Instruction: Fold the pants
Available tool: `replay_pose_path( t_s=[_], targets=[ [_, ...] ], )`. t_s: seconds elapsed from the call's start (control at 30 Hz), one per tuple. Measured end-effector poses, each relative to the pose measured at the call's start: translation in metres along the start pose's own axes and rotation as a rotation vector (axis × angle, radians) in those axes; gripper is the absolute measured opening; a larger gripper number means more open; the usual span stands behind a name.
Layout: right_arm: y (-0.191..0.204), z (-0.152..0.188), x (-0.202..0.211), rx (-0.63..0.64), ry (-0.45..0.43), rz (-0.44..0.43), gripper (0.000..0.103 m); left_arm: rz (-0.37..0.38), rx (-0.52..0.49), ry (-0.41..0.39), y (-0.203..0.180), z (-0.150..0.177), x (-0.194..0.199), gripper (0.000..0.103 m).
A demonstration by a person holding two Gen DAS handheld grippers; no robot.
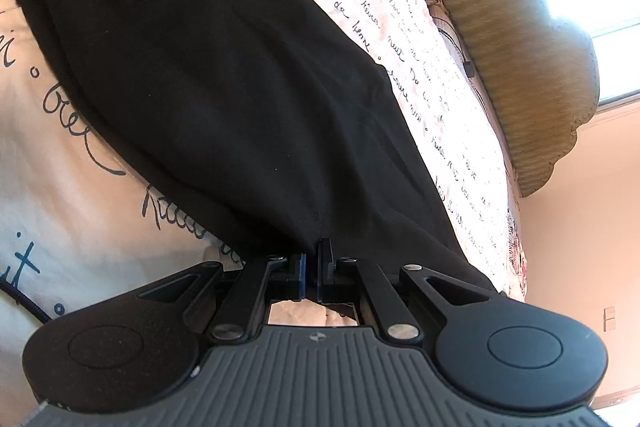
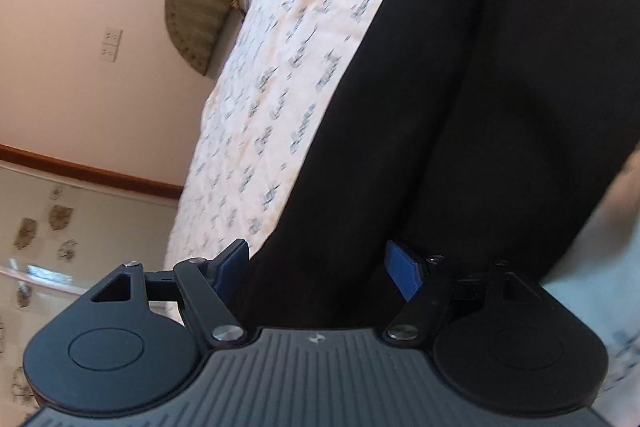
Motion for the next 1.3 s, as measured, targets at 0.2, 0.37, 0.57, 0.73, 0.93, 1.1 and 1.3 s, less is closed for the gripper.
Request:
replay_pose_path(
  t_s=[0.2, 0.37, 0.57, 0.73, 0.93, 1.1, 1.3],
  targets=[
    [0.036, 0.062, -0.035, -0.024, 0.224, -0.160, 0.078, -0.015, -0.004, 0.004, 0.000, -0.001, -0.003, 0.008],
    [0.054, 0.100, -0.058, -0.076, 0.298, -0.284, 0.078, -0.030, 0.004, 0.008, 0.005, 0.000, -0.006, 0.013],
    [0.033, 0.043, -0.039, -0.322, 0.015, -0.481, 0.079, -0.031, 0.017, 0.013, 0.010, 0.001, -0.005, 0.020],
    [0.000, -0.013, -0.003, -0.417, -0.229, -0.545, 0.079, -0.039, 0.020, 0.015, 0.014, 0.001, -0.004, 0.018],
    [-0.015, -0.036, -0.002, -0.421, -0.291, -0.467, 0.077, -0.043, 0.017, 0.018, 0.015, 0.002, -0.004, 0.018],
    [-0.010, -0.058, 0.002, -0.354, -0.369, -0.381, 0.032, -0.042, 0.016, 0.017, 0.015, 0.003, -0.003, 0.018],
    [-0.024, -0.085, 0.013, -0.361, -0.406, -0.361, 0.032, -0.047, 0.011, 0.019, 0.014, 0.003, -0.003, 0.018]
  ],
)
Point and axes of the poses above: each gripper's, at about its wrist camera, not at the fingertips, and x roughly against the way its jaws point, y to its left, z to its underside, the point moved 10 cm from there along -x, roughly the way its jaws point, and after that the axes turned 6 degrees about z, right-handed, at the moved point
